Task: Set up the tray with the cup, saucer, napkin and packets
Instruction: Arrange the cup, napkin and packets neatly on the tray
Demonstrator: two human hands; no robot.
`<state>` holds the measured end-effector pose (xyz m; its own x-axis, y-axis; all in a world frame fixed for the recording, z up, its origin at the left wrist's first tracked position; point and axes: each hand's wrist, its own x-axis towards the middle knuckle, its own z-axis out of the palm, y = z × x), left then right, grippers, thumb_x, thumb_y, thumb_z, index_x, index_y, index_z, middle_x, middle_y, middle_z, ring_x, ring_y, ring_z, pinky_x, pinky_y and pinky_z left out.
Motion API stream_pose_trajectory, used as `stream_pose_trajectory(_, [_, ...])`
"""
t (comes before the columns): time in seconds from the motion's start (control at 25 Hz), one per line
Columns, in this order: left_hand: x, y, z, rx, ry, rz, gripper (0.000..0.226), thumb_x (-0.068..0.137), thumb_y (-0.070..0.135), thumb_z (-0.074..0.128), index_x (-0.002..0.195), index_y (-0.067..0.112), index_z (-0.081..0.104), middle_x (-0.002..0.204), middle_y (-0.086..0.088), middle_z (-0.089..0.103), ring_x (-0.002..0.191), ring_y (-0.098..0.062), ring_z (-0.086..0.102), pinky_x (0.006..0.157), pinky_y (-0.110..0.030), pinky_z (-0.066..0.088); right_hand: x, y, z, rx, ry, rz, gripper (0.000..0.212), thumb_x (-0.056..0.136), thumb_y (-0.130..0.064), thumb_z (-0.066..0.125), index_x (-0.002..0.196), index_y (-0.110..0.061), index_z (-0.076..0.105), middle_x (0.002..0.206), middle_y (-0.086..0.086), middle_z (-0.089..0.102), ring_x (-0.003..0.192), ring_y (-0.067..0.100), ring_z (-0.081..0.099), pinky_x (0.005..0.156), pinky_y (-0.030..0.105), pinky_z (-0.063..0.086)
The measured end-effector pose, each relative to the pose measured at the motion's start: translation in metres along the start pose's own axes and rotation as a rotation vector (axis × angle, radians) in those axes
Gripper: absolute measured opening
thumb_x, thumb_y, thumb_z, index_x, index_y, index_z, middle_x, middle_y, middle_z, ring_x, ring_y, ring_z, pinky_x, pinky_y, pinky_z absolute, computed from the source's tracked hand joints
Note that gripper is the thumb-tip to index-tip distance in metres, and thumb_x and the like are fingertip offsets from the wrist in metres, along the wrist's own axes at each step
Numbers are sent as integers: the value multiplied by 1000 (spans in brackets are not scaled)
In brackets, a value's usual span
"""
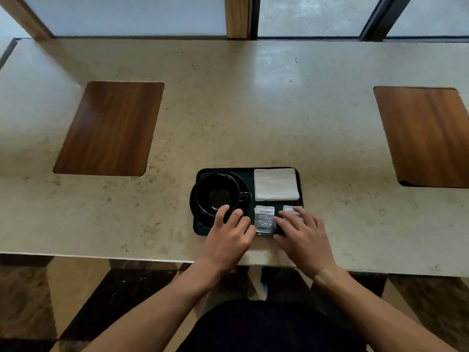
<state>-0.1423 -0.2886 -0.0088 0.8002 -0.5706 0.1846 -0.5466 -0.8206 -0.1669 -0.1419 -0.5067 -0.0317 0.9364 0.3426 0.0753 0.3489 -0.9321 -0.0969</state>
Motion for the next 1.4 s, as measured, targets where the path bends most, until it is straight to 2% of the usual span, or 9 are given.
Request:
stream_pose_trajectory(0.12, [5,-5,-1,48,-14,43,28,89,8,42,85,16,69,87,-1,65,106,-28,59,110,-55,21,-6,-4,-3,-21,-32,75,47,74,-37,79,116,-21,66,123,2,66,121,32,52,86,45,43])
stream_pose_trajectory(0.32, [11,-1,7,106,-45,30,37,88,5,36,85,12,72,89,-4,66,111,-31,59,109,-60,22,-8,-3,1,-21,-40,87,44,77,-36,77,116,-20,66,123,3,66,120,33,52,89,45,42])
stream_pose_trajectory(0.56, [15,9,16,105,-68,-29,25,83,7,47,86,11,71,97,-5,64,114,-32,54,111,-60,18,5,0,6,-24,-64,60,26,82,-32,72,106,-21,70,123,5,65,123,34,50,88,46,44])
stream_pose_trajectory(0.84, [24,13,20,92,-56,-55,20,82,5,51,84,10,70,91,-5,62,113,-33,54,110,-61,19,9,6,3,-18,-64,39,13,85,-33,68,86,-22,74,124,6,65,127,33,46,93,48,40])
stream_pose_trajectory(1.08, [23,11,18,43,-89,-61,15,77,9,67,91,10,71,98,-5,64,117,-33,52,110,-62,18,3,2,6,-12,-51,24,28,90,-38,50,89,-24,74,125,3,64,127,32,45,95,46,36])
stream_pose_trajectory(1.24, [23,10,15,43,-129,-64,15,75,10,71,89,13,72,100,-4,64,118,-33,50,111,-61,16,1,1,5,-8,-57,27,25,89,-38,53,89,-24,74,123,3,64,125,32,46,95,47,38])
stream_pose_trajectory(1.4, [24,8,14,54,-138,-62,12,75,8,69,86,11,71,97,-5,64,115,-32,52,110,-59,18,4,4,4,-24,-63,55,19,87,-36,64,96,-22,73,125,4,64,126,31,46,94,47,38])
